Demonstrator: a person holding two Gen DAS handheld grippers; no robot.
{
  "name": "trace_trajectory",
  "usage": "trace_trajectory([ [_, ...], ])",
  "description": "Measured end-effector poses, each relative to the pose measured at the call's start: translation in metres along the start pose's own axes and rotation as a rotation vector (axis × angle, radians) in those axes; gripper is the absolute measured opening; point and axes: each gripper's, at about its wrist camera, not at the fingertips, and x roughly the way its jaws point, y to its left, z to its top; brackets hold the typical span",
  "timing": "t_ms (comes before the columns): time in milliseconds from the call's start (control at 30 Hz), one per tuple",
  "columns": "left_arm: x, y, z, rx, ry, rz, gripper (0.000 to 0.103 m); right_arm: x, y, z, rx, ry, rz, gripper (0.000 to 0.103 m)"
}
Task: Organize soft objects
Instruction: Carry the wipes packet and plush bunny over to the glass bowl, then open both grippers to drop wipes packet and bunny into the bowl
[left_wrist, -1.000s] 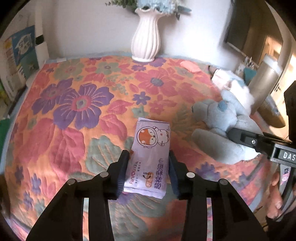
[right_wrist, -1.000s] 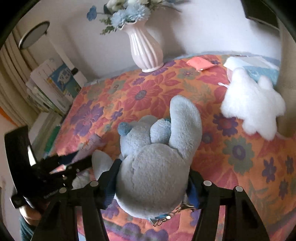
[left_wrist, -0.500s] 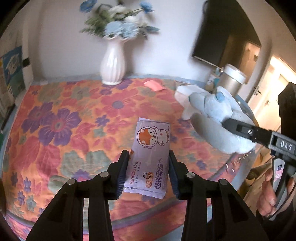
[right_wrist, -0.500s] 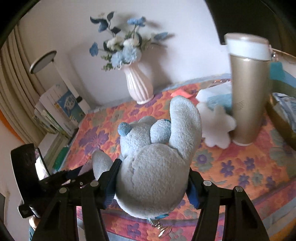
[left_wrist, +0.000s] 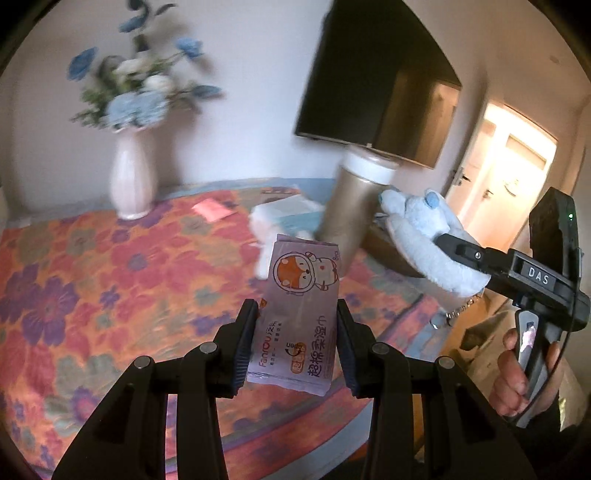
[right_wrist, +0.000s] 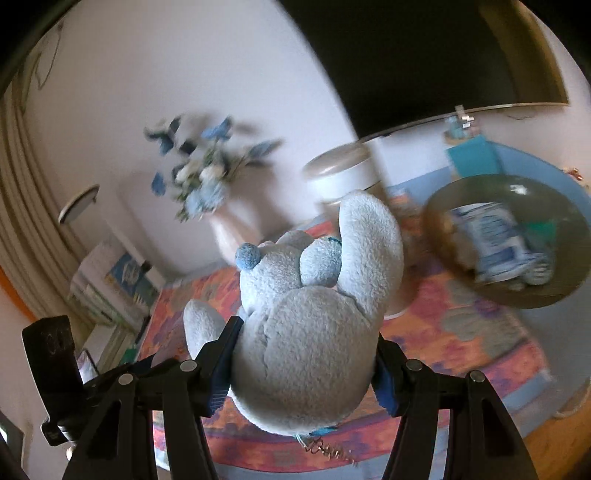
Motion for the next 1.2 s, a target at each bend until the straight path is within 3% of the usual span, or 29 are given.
trace_trajectory([
  [267, 0.045, -0.071, 0.028, 0.131, 0.036, -0.083, 0.038, -0.048, -0.078, 0.018, 0.13, -0.125, -0.1, 0.061],
  [467, 0.088, -0.132, 0.061, 0.232, 0.039, -0.16, 0.038, -0.076, -0.132, 0.045, 0.221, -0.218, -0.224, 0.061],
  [567, 0.111, -0.161, 0.076, 0.285, 0.031, -0.134, 0.038, -0.076, -0.154, 0.068, 0.256, -0.244, -0.304, 0.061],
  [800, 0.171, -0.206, 0.094, 0.333, 0.031, -0.043, 0.038, -0.025, -0.194, 0.123, 0.294, -0.154, -0.367, 0.061],
  [967, 0.207, -0.213, 0.104, 0.308, 0.033, -0.047, 0.041, 0.019, -0.228, 0.148, 0.327, -0.015, -0.353, 0.064],
  [1033, 0.214, -0.214, 0.1, 0.312, 0.044, -0.052, 0.073, 0.028, -0.244, 0.149, 0.365, 0.073, -0.332, 0.066],
  [1067, 0.215, -0.216, 0.097, 0.315, 0.055, -0.055, 0.079, 0.027, -0.251, 0.147, 0.388, 0.099, -0.32, 0.066],
  [1200, 0.196, -0.23, 0.079, 0.379, 0.04, -0.127, 0.082, -0.003, -0.259, 0.136, 0.411, 0.102, -0.319, 0.069],
])
